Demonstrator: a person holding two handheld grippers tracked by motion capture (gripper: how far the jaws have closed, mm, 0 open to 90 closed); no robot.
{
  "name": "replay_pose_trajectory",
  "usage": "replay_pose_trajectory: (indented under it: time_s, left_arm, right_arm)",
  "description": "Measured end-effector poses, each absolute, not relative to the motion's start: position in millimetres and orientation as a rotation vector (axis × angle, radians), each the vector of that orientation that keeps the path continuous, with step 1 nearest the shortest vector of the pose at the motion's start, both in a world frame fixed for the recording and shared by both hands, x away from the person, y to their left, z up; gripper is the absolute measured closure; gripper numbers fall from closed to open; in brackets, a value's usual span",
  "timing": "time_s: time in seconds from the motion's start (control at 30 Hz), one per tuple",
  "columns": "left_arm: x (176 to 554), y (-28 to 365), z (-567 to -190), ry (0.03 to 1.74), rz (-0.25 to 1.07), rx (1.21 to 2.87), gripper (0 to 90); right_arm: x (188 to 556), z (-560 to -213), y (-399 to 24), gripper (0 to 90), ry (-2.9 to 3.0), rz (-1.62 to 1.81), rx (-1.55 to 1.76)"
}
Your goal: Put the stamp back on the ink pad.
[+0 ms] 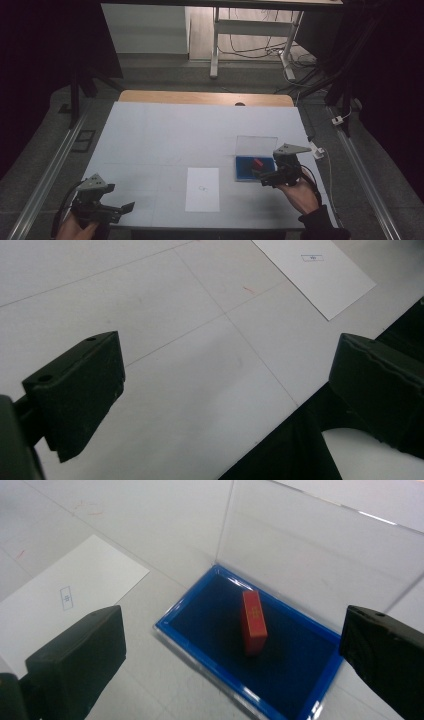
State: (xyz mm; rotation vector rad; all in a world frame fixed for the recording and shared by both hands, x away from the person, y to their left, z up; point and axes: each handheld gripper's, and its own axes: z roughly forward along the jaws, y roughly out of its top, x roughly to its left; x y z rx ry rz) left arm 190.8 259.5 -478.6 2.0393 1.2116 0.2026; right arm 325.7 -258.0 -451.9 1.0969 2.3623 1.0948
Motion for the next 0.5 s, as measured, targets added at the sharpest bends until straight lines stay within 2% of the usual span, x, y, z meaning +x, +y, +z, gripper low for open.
replay_pose_trajectory:
  time_s: [0.5]
  left_arm:
    - [191.3, 259.4, -478.6, 1.215, 0.199, 2.038, 1.9]
  right_arm:
    - [289.1, -444.4, -285.8, 0.0, 2.327, 1.102, 1.132]
